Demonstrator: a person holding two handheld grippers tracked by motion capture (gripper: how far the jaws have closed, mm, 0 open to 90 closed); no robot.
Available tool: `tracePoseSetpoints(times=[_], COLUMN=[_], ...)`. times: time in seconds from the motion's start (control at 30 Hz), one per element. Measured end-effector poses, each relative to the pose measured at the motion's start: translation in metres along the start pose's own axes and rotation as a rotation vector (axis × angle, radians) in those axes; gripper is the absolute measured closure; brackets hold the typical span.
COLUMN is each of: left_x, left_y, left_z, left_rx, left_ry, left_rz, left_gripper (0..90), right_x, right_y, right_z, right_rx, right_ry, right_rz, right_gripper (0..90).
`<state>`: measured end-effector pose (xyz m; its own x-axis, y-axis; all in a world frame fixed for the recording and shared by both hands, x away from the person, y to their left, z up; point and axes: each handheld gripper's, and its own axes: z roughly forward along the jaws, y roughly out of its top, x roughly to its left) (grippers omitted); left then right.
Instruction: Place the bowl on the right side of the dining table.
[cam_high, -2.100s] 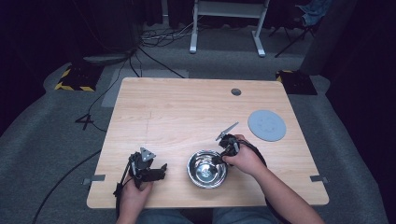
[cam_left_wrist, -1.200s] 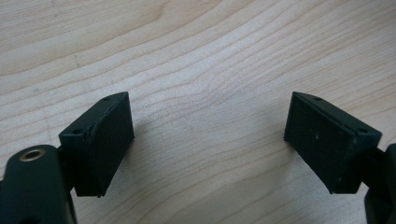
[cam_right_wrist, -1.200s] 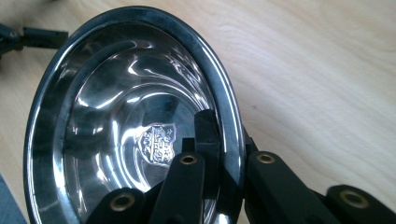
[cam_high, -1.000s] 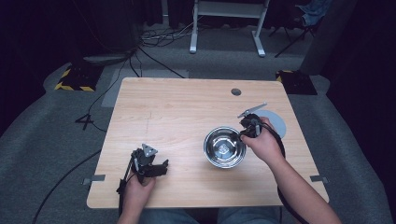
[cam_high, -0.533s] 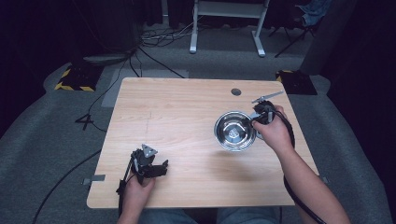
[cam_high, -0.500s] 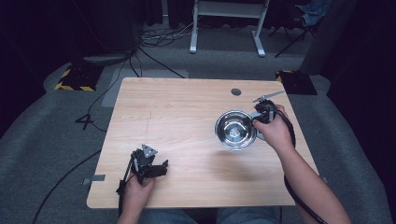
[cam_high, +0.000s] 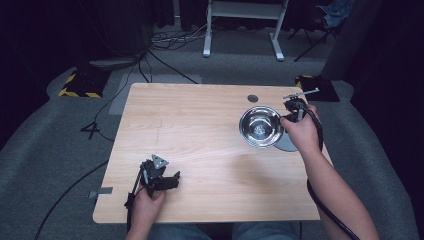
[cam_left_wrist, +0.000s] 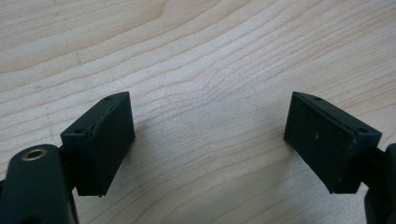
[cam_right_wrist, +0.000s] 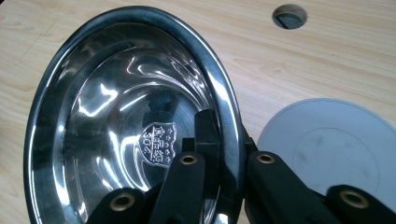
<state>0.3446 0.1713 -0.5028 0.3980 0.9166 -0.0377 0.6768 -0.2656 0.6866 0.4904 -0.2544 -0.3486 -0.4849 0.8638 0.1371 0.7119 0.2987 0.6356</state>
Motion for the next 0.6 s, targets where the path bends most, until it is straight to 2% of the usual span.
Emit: tracePoseSetpoints(times=[0.07,0.13,0.2,0.27,0.37,0.47,0.6], left_x=[0.001,0.000,0.001,0.001,0.001,0.000,0.000], left_y=[0.001,0.002,0.002,0.002,0.002,0.001,0.001], left_z=[0.000,0.001,0.001,0.001,0.001,0.001,0.000], left_rx=[0.003,0.001,0.003,0.003,0.002,0.002,0.001], left_ry=[0.007,0.013,0.013,0.013,0.016,0.015,0.013], left_rz=[0.006,-0.005,-0.004,-0.003,0.000,-0.003,-0.002], left_gripper=[16.2,16.2,16.4,16.5,16.4,16.5,16.5], right_x=[-0.007,-0.009,-0.017,-0.020,-0.031,-0.037,-0.050], right_y=[0.002,0.003,0.005,0.006,0.008,0.010,0.015], right_z=[-0.003,-0.004,-0.007,-0.008,-0.012,-0.014,-0.016], right_rx=[-0.013,-0.017,-0.027,-0.032,-0.045,-0.052,-0.075], right_ry=[-0.021,-0.029,-0.046,-0.053,-0.079,-0.090,-0.137], right_rz=[0.018,0.024,0.051,0.054,0.095,0.114,0.150], right_gripper=[87.8,87.8,87.8,87.8,87.9,87.9,87.8])
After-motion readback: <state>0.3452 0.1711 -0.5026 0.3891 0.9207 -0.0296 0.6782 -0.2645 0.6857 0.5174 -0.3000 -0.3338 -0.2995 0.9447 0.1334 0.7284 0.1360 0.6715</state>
